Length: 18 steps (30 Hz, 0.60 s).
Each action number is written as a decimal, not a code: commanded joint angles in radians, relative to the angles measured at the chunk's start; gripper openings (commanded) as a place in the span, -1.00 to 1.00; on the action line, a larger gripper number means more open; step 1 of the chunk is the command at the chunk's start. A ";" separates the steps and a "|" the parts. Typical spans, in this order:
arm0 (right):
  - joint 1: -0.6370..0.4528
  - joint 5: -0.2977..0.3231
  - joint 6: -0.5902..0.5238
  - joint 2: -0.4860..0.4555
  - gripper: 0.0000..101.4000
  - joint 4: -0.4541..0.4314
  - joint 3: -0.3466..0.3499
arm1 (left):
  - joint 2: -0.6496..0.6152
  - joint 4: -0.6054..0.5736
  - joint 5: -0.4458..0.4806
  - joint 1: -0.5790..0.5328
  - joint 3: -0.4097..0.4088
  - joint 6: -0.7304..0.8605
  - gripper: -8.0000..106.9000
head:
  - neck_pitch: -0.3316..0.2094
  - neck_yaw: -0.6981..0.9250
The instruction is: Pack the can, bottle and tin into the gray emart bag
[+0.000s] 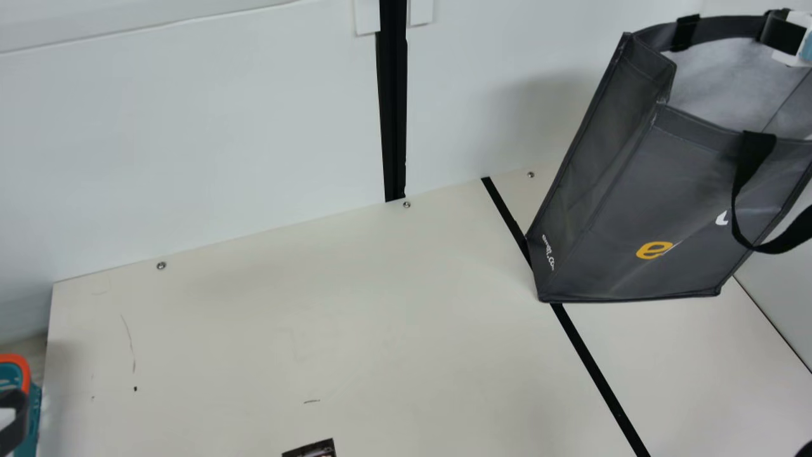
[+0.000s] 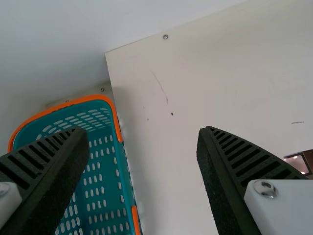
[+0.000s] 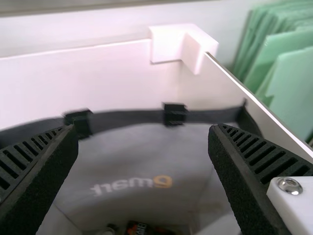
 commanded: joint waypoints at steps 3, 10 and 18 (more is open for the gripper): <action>0.027 0.009 0.002 -0.013 0.79 0.002 -0.006 | 0.000 0.000 0.002 0.000 0.000 0.000 0.71 | -0.023 -0.001; 0.109 0.012 -0.001 -0.053 0.79 -0.004 0.023 | 0.000 0.000 0.002 0.000 0.000 0.000 0.71 | -0.023 -0.001; 0.234 -0.007 0.002 -0.110 0.79 -0.038 0.101 | 0.000 0.000 0.002 0.000 0.000 0.000 0.71 | -0.023 -0.001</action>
